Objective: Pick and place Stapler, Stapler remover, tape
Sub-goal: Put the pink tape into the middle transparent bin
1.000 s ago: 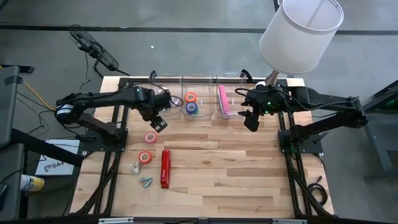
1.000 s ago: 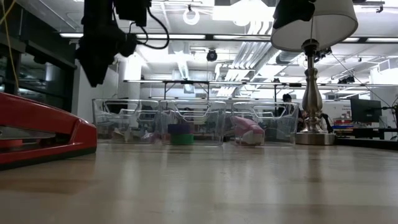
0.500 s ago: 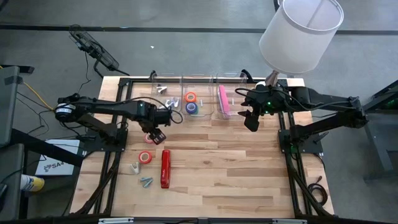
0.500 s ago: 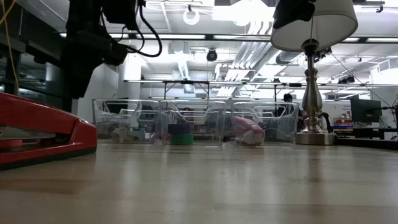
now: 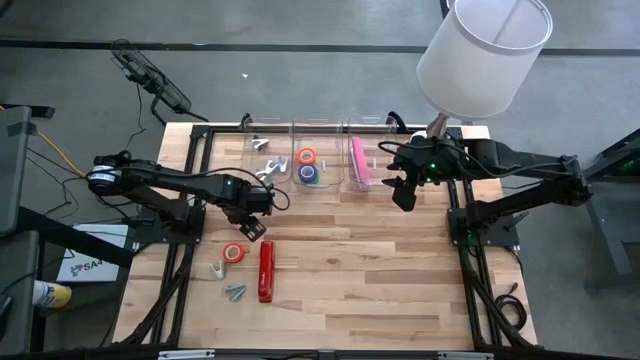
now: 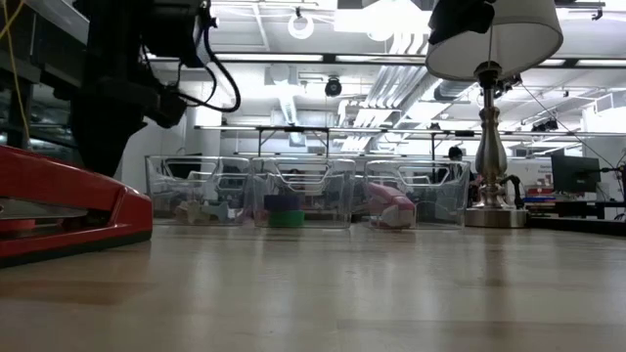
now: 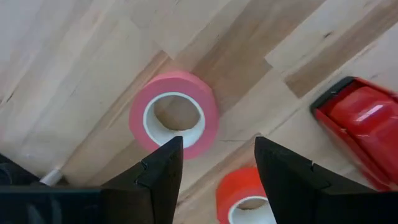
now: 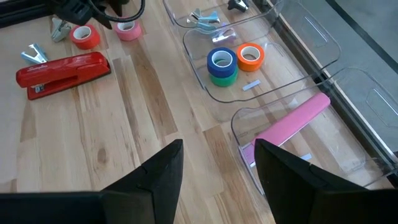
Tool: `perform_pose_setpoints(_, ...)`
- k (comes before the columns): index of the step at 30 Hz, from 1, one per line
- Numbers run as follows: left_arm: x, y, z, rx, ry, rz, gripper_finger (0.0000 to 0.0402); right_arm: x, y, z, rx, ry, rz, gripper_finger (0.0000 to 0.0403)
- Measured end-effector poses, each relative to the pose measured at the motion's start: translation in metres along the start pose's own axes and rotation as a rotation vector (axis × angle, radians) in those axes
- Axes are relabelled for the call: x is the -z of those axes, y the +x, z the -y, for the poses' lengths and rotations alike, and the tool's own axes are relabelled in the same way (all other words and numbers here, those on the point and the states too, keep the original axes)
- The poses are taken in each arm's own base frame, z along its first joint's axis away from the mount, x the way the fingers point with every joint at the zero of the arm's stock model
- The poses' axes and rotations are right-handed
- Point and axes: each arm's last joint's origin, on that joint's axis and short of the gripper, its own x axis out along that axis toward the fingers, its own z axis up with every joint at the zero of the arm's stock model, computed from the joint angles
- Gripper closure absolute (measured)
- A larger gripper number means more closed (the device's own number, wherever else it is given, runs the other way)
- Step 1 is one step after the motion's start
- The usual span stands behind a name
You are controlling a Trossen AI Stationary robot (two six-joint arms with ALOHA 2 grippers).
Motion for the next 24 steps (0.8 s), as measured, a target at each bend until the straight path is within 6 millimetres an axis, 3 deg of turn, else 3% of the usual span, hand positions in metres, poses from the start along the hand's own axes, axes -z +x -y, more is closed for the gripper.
perform_pose_setpoints(24, 0.007, 0.033, -0.006, 0.032, -0.026, 0.007, 0.0208, -0.001, 0.000, 0.000, 0.003, 0.012, 0.006, 0.0214)
